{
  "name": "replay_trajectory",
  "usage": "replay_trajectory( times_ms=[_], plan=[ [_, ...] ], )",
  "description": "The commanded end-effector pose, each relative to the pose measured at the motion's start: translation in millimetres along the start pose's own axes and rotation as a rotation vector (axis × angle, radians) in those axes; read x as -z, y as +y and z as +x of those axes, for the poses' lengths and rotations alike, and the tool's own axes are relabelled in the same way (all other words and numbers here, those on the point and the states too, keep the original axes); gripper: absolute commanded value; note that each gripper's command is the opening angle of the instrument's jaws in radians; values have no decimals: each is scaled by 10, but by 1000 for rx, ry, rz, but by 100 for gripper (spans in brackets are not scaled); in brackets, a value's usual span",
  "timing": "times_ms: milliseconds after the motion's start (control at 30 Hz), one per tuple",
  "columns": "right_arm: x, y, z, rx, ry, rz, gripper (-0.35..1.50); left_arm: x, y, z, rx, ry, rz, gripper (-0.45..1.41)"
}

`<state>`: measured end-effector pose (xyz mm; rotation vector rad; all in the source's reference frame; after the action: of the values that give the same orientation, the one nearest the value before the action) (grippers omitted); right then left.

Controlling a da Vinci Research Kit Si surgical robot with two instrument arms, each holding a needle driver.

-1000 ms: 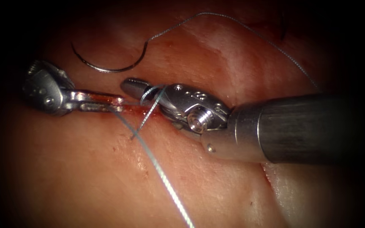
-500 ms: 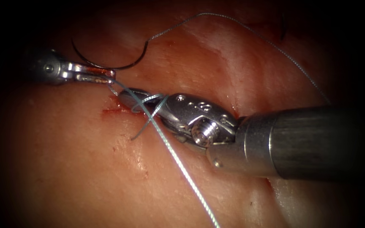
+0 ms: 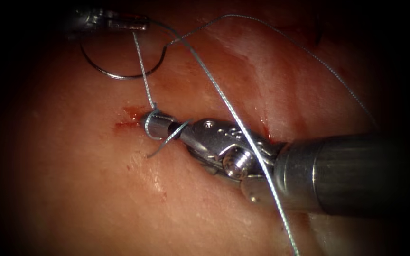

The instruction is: Wound Closure

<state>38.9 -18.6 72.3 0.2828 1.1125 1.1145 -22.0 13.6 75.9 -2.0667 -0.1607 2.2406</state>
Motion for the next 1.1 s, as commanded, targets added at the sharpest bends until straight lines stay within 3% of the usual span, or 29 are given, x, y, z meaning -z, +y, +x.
replay_trajectory(
  times_ms=[33, 133, 367, 667, 1100],
  plan=[
    [-7, -14, -7, 17, -13, -21, -35, -8, -6, -6, 3, 0, 2, -45],
    [-6, -51, -12, 134, -47, -54, -35, -24, -27, -10, 12, -4, 15, -45],
    [3, -77, -17, 227, -81, -128, -35, -33, -51, -15, 19, -9, 28, -45],
    [7, -93, -32, 290, -98, -172, -35, -43, -79, -22, 37, -21, 57, -45],
    [22, -90, -37, 295, -110, -167, -35, -52, -121, -30, 42, -58, 141, -45]
  ],
)
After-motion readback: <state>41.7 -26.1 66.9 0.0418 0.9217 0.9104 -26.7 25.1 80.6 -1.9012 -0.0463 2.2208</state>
